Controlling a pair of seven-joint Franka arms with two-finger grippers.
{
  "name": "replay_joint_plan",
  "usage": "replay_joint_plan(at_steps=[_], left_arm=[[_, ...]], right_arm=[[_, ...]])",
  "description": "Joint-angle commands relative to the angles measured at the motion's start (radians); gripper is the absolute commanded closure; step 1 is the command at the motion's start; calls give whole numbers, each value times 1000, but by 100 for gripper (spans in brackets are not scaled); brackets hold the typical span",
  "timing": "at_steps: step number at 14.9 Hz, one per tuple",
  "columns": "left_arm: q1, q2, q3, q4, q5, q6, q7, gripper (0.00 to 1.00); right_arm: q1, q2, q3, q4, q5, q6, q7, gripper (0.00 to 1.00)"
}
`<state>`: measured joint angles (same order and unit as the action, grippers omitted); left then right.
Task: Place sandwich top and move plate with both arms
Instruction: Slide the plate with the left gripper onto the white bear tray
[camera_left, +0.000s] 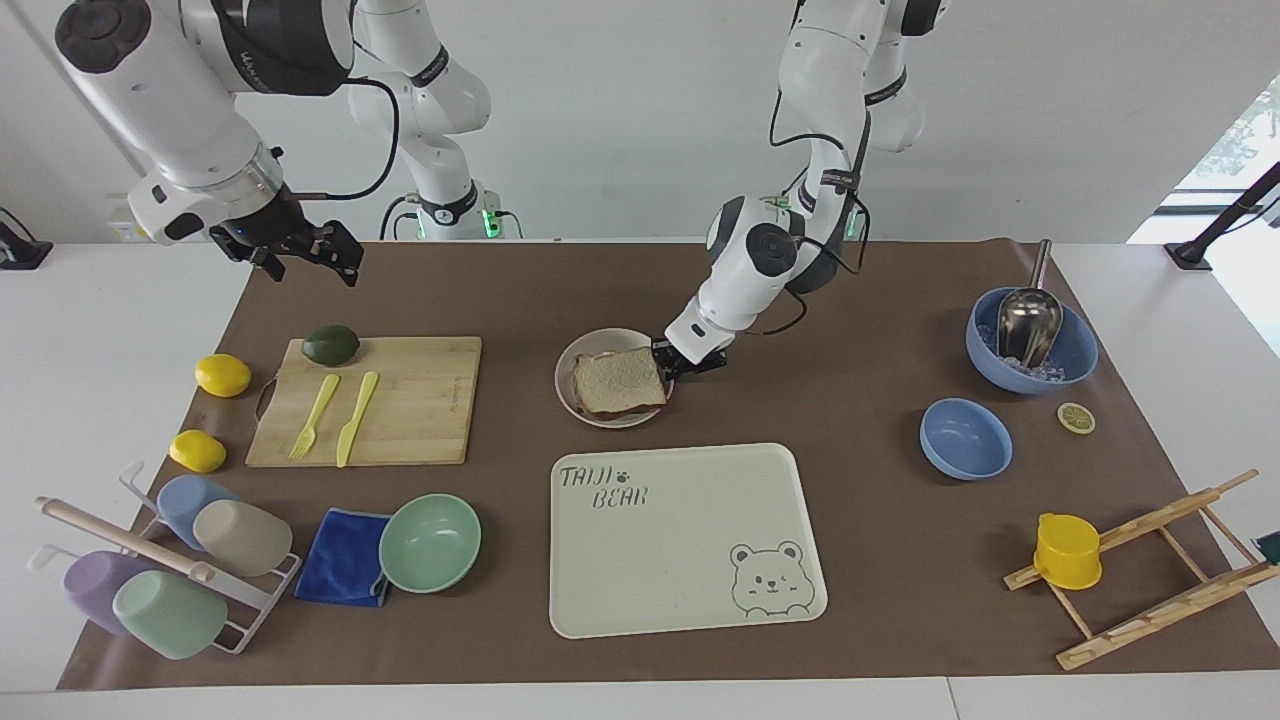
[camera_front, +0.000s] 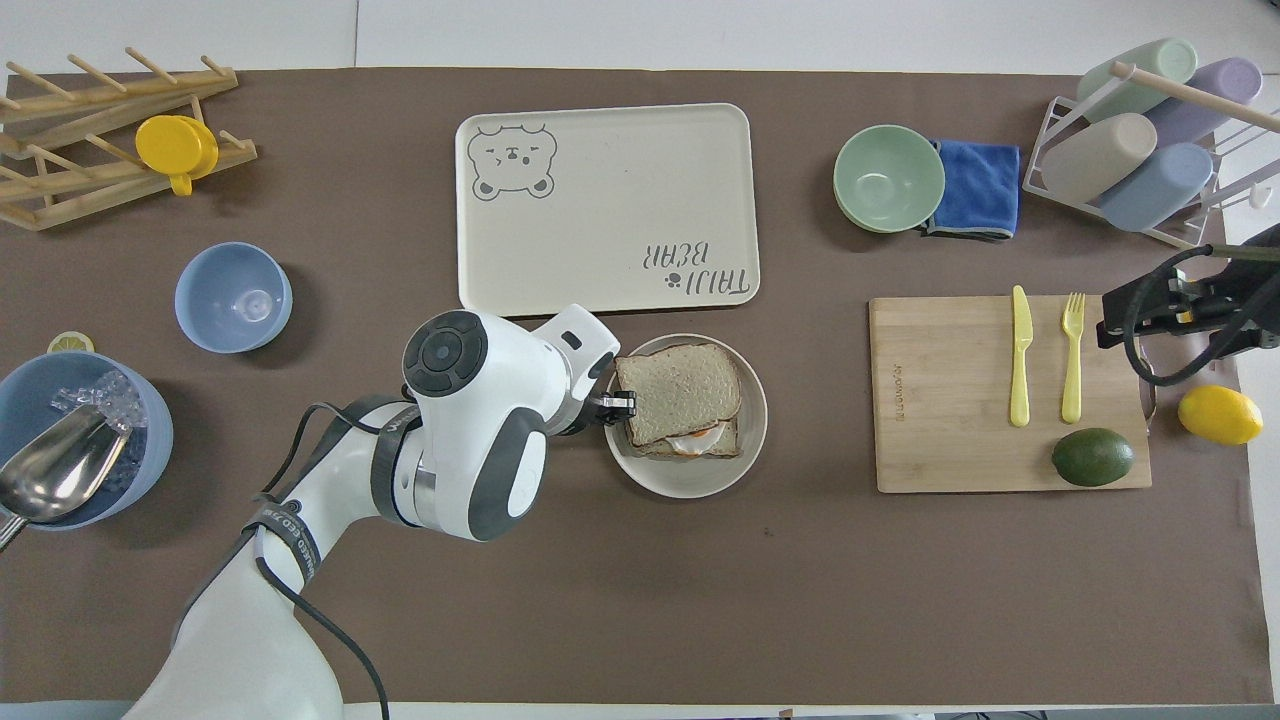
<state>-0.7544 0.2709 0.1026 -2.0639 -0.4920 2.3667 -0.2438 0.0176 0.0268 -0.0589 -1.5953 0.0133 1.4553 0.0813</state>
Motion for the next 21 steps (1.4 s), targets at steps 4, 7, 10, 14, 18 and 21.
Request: replay_joint_plan(at_steps=[4,7,10,14,18,21], left_arm=[[87,-87,19,73,-11,-179,-3,100],[162,-65,20,197,-10,-276,-6,100],[223,-19,20,292,3,-279,-8,100],[306,92,17,427,58,-285,3,100],[323,295,19,655,55,-308,0,100],[325,358,17,680,64,-255,47,100]], right_arm=[[-18,12,14,20,-4,-4,-44,0],[-10,1,14,17,-4,-29,-43,0],[-10,-30,14,8,-4,-36,-46,0],[-16,-48,13,-18,-4,-50,-86,0],[-11,-48,13,-17,-4,-50,-89,0],[-10,-48,13,-17,-10,-41,-116,0]])
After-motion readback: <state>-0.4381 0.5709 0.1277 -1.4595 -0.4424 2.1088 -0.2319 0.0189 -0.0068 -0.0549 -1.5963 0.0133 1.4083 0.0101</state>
